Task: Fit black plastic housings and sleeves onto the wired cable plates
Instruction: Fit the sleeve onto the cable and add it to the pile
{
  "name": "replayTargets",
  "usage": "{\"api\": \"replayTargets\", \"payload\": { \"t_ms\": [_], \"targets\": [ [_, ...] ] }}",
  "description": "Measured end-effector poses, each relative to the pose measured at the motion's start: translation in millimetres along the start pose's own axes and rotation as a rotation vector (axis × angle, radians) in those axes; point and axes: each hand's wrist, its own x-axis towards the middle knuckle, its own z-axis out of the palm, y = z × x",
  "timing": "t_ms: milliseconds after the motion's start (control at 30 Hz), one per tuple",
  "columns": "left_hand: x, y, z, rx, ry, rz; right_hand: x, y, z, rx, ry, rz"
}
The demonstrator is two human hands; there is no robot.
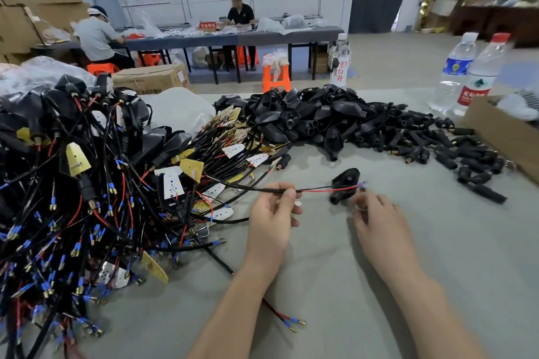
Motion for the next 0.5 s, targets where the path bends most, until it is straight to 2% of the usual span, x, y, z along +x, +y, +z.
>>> {"api": "replayTargets", "payload": {
  "t_ms": [167, 367, 500],
  "targets": [
    [2, -4, -3, 0.07, 0.123, 0.07, -1, 0, -6, 0.136, 0.083, 0.014],
    [3, -4, -4, 0.13, 0.166, 0.097, 2, 4, -12, 0.106, 0.076, 0.085],
    [4, -4, -2, 0.137, 0.167, 0.096, 3, 11, -14, 0.034, 0.152, 0.183]
  ]
}}
